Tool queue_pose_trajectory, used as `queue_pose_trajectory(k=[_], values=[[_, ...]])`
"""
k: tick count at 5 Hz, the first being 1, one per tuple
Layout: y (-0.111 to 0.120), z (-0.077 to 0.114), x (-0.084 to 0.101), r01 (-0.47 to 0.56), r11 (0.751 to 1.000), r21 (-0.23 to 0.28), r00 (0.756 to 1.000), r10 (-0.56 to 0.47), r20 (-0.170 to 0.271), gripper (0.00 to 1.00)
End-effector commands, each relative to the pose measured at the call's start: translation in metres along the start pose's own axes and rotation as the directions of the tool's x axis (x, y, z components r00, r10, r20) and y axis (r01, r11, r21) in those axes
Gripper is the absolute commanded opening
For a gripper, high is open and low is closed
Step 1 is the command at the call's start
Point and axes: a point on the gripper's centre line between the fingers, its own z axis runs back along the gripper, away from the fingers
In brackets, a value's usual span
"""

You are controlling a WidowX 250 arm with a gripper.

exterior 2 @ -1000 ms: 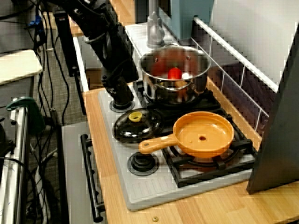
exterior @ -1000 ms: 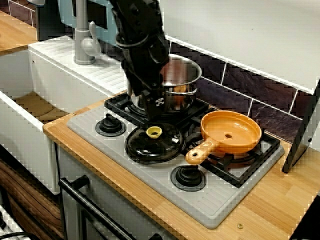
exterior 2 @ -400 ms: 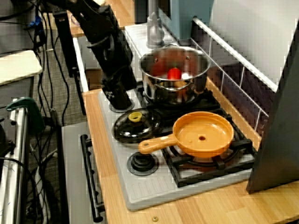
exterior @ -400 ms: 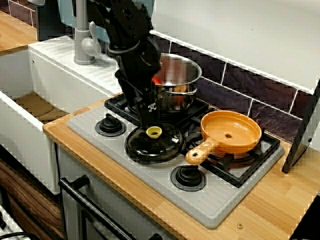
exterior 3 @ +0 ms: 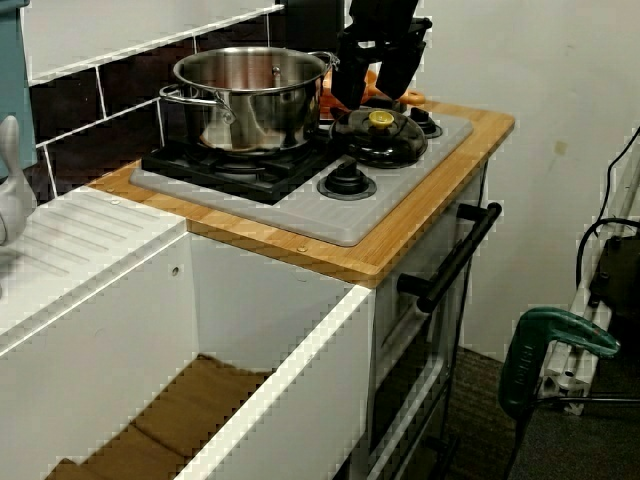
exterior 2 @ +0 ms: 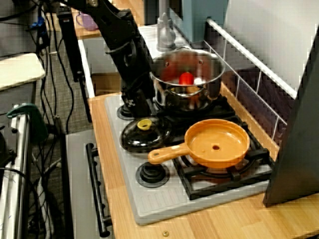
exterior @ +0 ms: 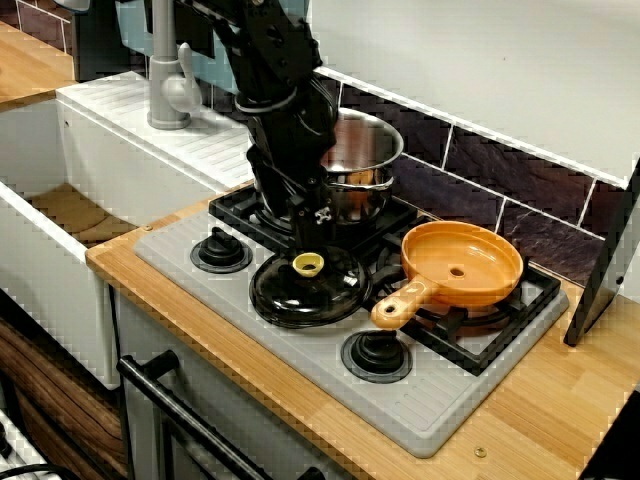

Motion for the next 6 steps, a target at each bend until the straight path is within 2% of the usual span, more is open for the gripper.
queue_pose_trajectory(k=[1, 3, 5, 6], values=[[-0.004, 0.015, 0.019, 0.009, 1.000, -0.007, 0.998, -0.009, 0.056, 1.00], [-0.017, 0.020, 0.009, 0.047, 0.999, -0.004, 0.997, -0.046, 0.067, 1.00], [-0.019, 0.008, -0.005, 0.067, 0.998, 0.016, 0.996, -0.068, 0.057, 1.00], [-0.015, 0.003, -0.005, 0.064, 0.998, 0.024, 0.997, -0.065, 0.052, 1.00]])
